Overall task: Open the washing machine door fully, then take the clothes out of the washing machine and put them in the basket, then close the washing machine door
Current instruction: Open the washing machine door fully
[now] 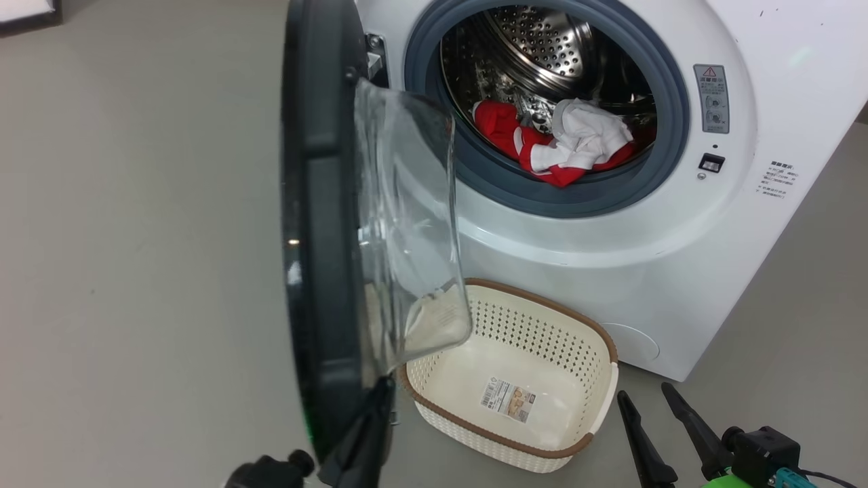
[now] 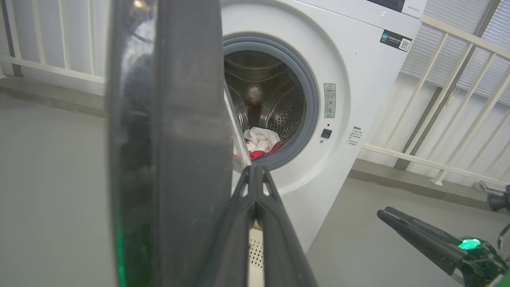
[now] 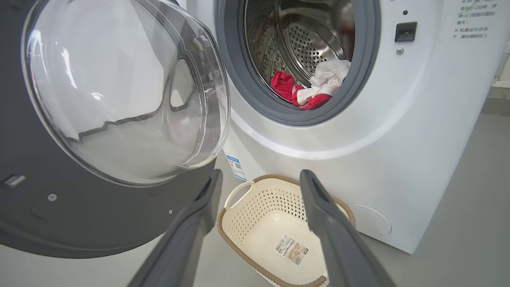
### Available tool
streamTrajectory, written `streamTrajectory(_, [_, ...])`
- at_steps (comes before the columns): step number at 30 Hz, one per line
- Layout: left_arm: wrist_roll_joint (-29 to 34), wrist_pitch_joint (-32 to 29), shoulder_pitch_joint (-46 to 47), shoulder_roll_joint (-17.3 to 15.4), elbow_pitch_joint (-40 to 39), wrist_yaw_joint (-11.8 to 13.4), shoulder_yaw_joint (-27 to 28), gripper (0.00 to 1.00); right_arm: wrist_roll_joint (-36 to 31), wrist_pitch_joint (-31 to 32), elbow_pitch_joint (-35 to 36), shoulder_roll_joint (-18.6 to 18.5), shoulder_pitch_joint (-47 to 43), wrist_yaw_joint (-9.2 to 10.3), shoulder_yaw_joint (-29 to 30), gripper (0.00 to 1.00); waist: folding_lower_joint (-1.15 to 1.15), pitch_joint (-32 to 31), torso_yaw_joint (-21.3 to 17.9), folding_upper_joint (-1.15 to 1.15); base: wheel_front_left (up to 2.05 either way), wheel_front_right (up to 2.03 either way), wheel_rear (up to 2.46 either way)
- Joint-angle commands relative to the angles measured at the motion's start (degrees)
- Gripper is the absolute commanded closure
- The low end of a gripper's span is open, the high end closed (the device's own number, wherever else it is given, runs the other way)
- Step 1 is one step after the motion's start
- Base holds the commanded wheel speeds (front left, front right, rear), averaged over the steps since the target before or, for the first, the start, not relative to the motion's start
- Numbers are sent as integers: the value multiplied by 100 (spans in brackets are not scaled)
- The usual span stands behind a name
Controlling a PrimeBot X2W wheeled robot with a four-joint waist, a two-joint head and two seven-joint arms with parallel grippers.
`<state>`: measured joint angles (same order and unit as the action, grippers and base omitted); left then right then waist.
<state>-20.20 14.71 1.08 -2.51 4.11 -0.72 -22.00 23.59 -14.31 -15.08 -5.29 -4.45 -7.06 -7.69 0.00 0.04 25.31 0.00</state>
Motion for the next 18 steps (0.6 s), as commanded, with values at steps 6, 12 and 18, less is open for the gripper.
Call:
streamTrajectory(6, [-88,29,57,-37,-110,178,849,100,-34,-69,182,-71,157,-43,-102,0,0,57,14,0,0,0,0])
streamTrajectory(12, [32,29,114,-37,-100,173,1521,100,-22,-69,187,-106,229,-43,-129,0,0,163,-49,0,0,0,0])
streamTrajectory(18, [-28,29,217,-37,-54,129,2266,100,-31,-69,211,-144,300,-43,-119,0,0,294,-171,0,0,0,0])
